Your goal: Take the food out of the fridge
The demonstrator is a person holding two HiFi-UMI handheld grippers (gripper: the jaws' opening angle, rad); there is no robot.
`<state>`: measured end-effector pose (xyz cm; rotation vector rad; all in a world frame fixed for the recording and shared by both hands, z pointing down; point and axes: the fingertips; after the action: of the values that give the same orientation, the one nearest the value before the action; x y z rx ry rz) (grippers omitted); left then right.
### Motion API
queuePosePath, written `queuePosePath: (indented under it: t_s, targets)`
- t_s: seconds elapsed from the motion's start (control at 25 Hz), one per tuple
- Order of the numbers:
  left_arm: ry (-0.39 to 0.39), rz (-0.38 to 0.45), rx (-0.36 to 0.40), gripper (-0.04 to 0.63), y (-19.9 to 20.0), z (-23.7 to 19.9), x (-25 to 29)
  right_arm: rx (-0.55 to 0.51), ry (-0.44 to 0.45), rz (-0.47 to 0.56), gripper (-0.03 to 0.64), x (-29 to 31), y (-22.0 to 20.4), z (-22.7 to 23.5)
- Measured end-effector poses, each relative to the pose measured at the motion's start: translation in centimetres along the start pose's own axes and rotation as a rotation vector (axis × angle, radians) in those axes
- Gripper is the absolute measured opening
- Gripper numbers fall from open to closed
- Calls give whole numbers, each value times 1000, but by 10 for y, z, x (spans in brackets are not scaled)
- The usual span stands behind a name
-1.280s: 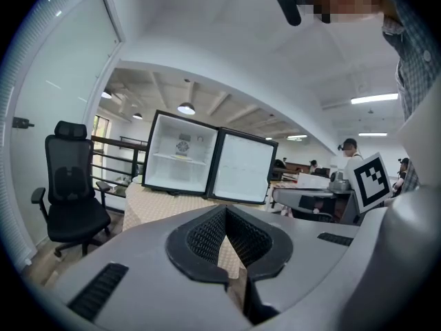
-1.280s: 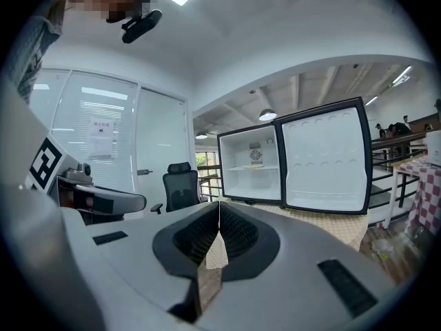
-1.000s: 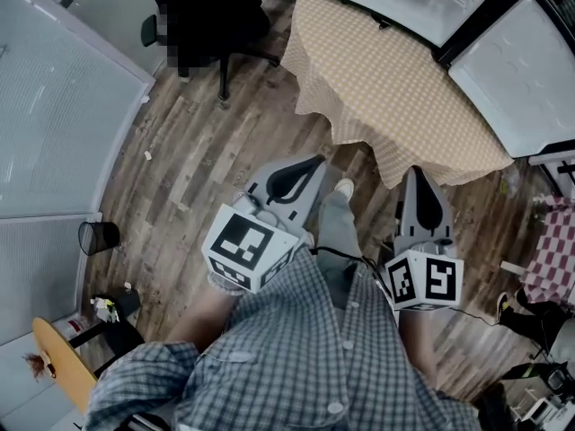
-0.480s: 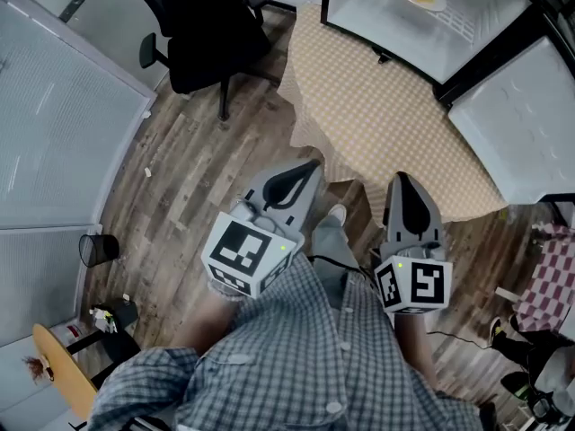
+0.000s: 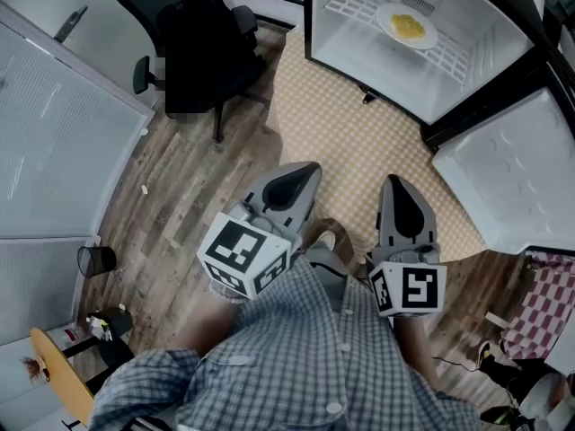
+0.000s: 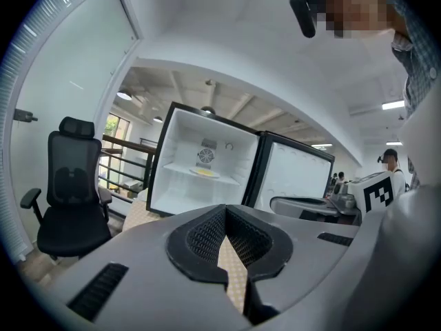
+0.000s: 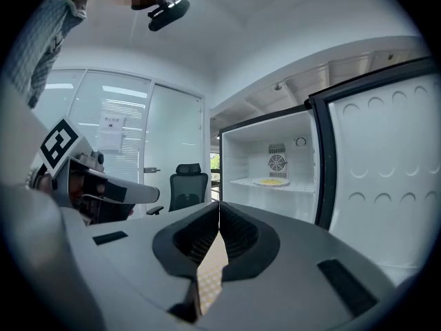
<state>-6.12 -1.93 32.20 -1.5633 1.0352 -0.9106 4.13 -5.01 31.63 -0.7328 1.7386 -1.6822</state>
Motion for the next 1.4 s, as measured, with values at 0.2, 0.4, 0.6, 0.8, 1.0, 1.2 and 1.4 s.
queuePosePath:
  t_s: [0.2,0.4,0.6,0.8,1.0,1.2,1.4]
  targets:
    - [3,23,-9,6,14,-4,36,-6,12,11,11,25,5,28]
    - [-18,11,-56,6,15,-3,64,20,-7,-16,11,32,-2,49]
    - [-51,-11,-44,6,18,-4,89,35,-40,-21,11,42,-3,64]
    - [-108,-19,-20,6,24,-11,115,39,-83,-25,11,58,-6,74]
    - [-123,-14,-12,6,29,-31,149,47,-168,-26,11,74,-5,85]
    - [-147,-29,5,6,34,-50,176,44,-243,-39,11,88,-8,92]
    - [-183,-41,-56,6,32,-64,196,45,-299,-49,11,99,-11,94]
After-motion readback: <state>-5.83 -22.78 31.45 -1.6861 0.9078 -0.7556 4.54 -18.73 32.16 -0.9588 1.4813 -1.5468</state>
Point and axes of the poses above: the fingertips, and each gripper's own axes: x forward along the fingers, z to its right, y out of its top, and after that the axes turned 9 degrees about z, right-handed
